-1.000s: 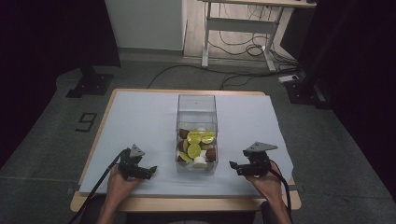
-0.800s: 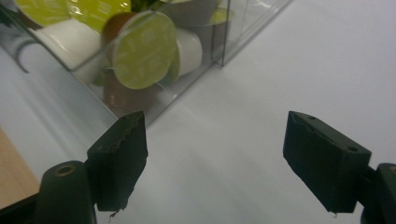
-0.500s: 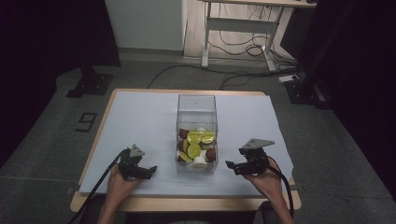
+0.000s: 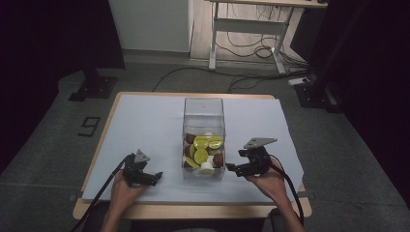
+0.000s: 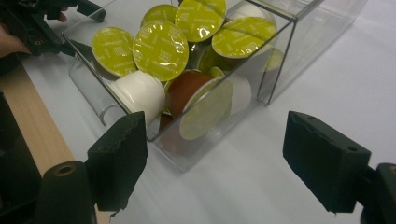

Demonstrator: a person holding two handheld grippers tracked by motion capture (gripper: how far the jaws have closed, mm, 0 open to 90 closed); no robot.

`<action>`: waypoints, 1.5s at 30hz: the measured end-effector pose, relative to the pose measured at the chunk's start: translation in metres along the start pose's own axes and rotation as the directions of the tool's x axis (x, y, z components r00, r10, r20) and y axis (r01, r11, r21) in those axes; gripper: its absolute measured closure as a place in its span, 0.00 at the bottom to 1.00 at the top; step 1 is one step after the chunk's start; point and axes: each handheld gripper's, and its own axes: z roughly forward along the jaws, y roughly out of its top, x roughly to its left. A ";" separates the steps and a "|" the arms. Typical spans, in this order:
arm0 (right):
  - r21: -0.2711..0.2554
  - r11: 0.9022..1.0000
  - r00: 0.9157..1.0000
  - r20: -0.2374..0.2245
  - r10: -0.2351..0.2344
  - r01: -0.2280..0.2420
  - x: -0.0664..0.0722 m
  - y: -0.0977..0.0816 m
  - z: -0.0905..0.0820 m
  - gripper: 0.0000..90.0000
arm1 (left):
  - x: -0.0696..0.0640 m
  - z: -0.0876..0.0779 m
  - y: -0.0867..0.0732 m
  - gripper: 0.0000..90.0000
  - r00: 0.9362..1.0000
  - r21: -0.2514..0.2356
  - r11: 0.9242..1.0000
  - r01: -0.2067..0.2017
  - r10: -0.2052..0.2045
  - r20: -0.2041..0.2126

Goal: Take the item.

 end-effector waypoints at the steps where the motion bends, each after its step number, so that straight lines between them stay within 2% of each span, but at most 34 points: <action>1: 0.000 1.000 1.000 -0.002 -0.004 0.004 0.000 0.001 0.001 0.24 | 0.000 0.000 0.000 0.03 1.000 0.001 1.000 -0.001 0.001 0.001; 9: -0.034 0.999 0.999 -0.025 -0.025 0.024 0.003 0.013 0.006 0.24 | 0.000 0.000 0.000 0.03 1.000 0.002 1.000 -0.002 0.002 0.001; 14: -0.037 0.998 0.999 -0.031 -0.043 0.042 0.006 0.019 0.011 0.23 | 0.000 0.000 0.000 0.03 1.000 -0.001 1.000 0.001 -0.001 0.000; 26: -0.009 0.996 0.995 -0.043 -0.091 0.090 0.011 0.034 0.027 0.24 | 0.000 0.000 0.000 0.03 1.000 0.000 1.000 -0.001 0.001 0.001; 45: 0.027 0.993 0.990 -0.086 -0.113 0.116 0.021 0.049 0.055 0.25 | 0.000 0.000 0.000 0.03 1.000 0.000 1.000 -0.001 0.001 0.001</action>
